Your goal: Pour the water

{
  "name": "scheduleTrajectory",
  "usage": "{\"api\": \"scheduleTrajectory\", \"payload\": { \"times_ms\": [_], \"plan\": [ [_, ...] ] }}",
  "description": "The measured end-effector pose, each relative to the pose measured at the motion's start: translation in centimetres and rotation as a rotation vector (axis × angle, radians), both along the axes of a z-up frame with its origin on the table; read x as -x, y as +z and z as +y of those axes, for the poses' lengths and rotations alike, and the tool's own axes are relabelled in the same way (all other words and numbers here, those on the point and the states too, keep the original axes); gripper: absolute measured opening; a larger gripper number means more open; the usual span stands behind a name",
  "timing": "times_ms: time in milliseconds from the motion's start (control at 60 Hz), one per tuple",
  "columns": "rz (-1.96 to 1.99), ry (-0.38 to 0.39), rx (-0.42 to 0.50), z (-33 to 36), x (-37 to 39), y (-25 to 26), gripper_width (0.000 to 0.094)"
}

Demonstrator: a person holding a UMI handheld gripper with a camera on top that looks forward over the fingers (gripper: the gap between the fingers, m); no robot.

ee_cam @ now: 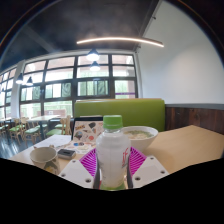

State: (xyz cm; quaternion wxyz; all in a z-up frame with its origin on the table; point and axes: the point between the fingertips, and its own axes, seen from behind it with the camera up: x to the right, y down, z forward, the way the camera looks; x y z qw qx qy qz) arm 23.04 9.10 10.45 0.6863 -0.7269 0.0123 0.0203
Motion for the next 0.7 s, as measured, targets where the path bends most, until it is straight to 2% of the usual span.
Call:
{"api": "scheduleTrajectory", "payload": {
  "times_ms": [33, 50, 117, 217, 300, 367, 450, 700],
  "plan": [
    [-0.007, 0.008, 0.022, 0.3, 0.4, -0.9, 0.0387],
    [-0.021, 0.02, 0.037, -0.9, -1.8, -0.3, 0.0396],
    [-0.056, 0.016, -0.022, -0.1, 0.7, -0.5, 0.0397],
    [-0.059, 0.012, -0.019, 0.2, 0.7, -0.2, 0.0413],
    [-0.055, 0.022, -0.003, 0.0, 1.0, -0.9, 0.0514],
    [-0.075, 0.034, 0.049, -0.3, 1.1, -1.3, 0.0597],
    [-0.091, 0.047, 0.102, -0.9, 1.0, -1.3, 0.0843],
    [-0.071, -0.026, 0.084, -7.5, 1.6, 1.0, 0.0826]
  ]
}}
